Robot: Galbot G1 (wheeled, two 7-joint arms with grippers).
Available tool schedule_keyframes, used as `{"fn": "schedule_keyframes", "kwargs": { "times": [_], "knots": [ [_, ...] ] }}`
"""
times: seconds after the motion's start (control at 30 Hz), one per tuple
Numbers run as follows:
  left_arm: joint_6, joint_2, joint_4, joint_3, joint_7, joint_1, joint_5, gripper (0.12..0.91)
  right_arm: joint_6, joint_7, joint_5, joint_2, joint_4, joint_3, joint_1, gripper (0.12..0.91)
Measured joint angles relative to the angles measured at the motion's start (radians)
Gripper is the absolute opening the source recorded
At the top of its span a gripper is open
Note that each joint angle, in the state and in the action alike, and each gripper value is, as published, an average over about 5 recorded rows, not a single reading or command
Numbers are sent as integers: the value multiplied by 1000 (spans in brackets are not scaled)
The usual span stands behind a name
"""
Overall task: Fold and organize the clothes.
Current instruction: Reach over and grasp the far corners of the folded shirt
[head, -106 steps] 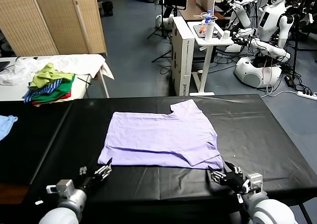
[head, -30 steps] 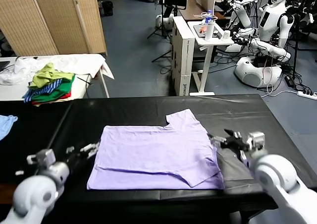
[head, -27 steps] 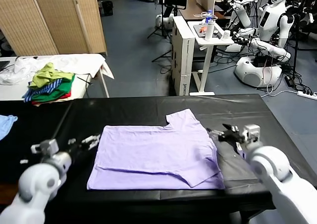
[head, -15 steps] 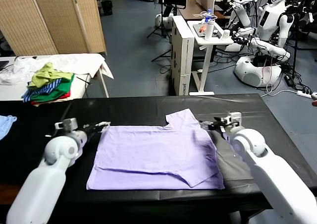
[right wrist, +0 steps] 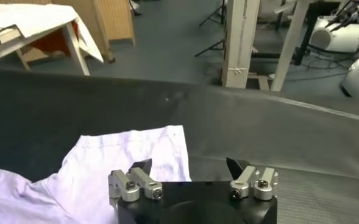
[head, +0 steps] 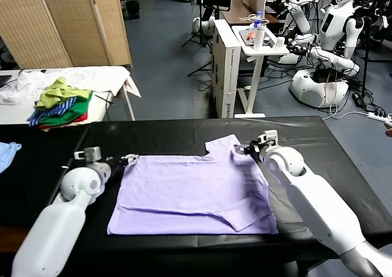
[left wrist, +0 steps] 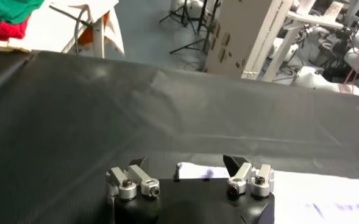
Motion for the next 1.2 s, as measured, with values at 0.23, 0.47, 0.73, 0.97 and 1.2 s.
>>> {"fn": "schedule_keyframes", "kwargs": {
  "times": [0.23,0.47,0.73,0.97,1.2],
  "knots": [
    [-6,-1,12,3,7,-1,11,643,0,-4,-3,2,-5,-2,-3,584],
    [-7,-4,21,6,15,0,11,515,0,-8,-3,3,-7,-2,-3,446],
    [-4,-11,12,10,21,10,6,239,4,-10,-3,6,-5,-1,-4,253],
    [-6,-11,9,9,23,11,5,147,48,-13,13,3,26,26,-26,160],
    [-5,0,-36,-12,13,34,-8,146,16,-9,54,-26,105,79,-65,141]
  ]
}}
